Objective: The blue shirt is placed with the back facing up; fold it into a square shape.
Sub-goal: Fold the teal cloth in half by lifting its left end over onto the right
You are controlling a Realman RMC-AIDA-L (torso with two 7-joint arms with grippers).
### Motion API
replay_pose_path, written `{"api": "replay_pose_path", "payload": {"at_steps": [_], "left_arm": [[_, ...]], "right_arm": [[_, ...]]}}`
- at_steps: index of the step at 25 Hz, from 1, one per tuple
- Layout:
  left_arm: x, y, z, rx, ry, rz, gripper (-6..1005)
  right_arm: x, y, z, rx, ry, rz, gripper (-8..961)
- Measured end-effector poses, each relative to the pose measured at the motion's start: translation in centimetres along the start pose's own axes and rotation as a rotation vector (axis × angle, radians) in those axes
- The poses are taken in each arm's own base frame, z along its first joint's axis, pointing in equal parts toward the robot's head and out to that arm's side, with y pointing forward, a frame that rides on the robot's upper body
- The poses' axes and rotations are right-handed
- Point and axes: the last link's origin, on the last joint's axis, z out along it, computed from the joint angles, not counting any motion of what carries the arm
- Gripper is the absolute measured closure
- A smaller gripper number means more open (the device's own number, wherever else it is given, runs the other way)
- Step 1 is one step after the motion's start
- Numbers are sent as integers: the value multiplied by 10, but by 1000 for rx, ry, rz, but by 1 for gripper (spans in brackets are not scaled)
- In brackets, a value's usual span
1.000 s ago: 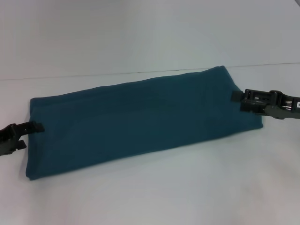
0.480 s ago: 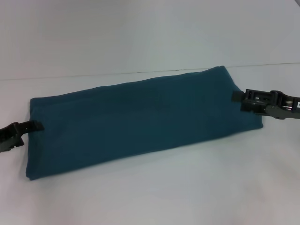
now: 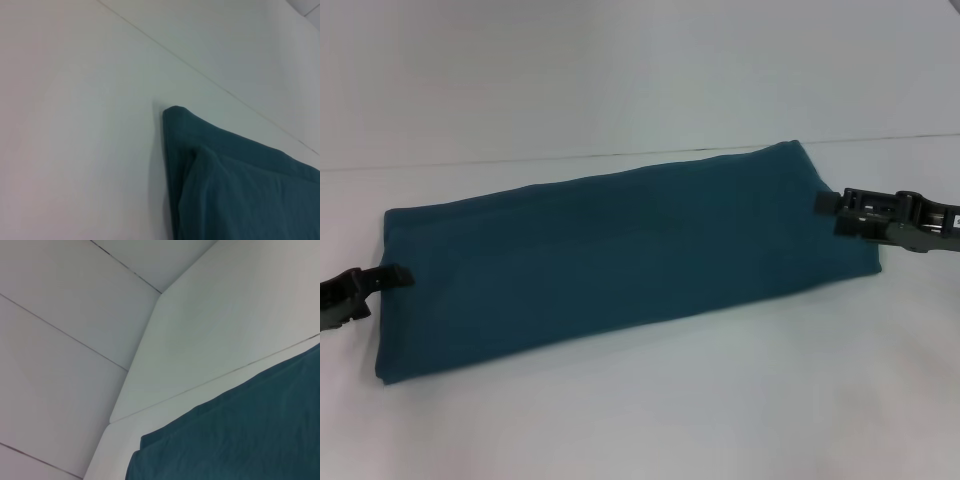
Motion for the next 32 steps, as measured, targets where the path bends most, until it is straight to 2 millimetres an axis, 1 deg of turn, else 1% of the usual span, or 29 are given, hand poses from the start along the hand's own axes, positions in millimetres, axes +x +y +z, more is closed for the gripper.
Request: {"api": "replay_pose_path", "payload": {"at_steps": [21, 23, 32], "left_arm": [[-10, 4, 9, -5, -40, -5, 111], [-11, 6, 11, -11, -49, -2, 111], [-17, 30, 26, -56, -112, 41, 110]], "right_arm": [[-1, 0, 1, 5, -4, 0, 70], [-1, -1, 1, 5, -5, 0, 70], [-1, -1, 1, 5, -4, 0, 69]]}}
